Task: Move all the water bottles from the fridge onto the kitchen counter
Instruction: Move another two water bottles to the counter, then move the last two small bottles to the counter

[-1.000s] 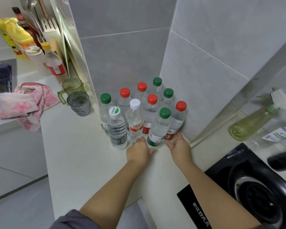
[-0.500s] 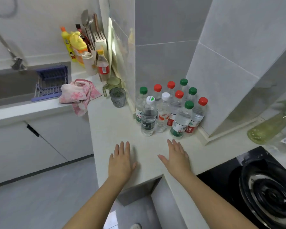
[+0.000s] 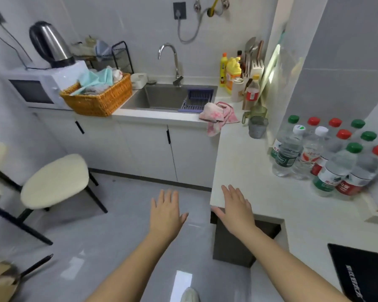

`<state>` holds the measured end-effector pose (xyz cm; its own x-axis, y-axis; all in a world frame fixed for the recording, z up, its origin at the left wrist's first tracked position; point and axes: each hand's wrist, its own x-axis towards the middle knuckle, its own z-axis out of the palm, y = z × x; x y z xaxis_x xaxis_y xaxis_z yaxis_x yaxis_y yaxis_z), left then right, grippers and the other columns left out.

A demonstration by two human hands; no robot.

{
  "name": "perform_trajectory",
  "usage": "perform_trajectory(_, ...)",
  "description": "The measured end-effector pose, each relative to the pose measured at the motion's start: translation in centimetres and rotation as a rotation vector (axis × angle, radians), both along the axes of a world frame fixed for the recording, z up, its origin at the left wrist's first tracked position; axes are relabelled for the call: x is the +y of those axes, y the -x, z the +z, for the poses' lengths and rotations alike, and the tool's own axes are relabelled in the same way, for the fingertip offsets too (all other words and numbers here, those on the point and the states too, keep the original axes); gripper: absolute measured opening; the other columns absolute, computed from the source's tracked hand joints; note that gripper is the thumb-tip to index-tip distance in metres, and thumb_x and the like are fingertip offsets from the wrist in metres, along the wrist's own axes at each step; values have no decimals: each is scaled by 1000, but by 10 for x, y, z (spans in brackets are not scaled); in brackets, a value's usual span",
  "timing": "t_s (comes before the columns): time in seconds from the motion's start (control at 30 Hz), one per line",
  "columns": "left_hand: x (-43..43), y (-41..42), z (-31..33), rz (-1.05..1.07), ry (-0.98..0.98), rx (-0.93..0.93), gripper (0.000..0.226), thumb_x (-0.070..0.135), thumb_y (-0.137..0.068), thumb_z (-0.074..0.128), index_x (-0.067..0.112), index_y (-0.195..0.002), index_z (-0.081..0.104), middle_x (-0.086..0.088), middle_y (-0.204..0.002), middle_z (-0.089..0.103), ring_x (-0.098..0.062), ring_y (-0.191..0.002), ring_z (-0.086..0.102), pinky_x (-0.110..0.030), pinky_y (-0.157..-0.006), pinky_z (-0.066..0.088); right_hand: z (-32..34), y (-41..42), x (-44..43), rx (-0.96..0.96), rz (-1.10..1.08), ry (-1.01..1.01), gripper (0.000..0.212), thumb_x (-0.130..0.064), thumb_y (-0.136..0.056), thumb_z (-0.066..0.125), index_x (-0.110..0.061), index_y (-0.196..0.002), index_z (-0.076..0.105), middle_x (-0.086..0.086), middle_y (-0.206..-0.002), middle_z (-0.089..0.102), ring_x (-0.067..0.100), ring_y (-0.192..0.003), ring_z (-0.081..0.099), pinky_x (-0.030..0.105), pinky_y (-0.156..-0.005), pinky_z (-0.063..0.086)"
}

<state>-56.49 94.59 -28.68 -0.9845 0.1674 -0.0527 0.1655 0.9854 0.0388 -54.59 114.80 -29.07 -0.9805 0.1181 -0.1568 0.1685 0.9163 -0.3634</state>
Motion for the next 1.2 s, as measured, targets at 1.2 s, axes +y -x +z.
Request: perform_trajectory(1.2, -618, -407, 66, 842, 18, 249, 72, 53, -93, 48, 16, -151, 25, -7, -153, 35, -26, -145, 24, -55, -116, 18, 68, -243, -676, 314, 1050, -43, 72, -52, -97, 48, -21, -154, 17, 3, -159, 25, 25, -148, 16, 44, -114, 23)
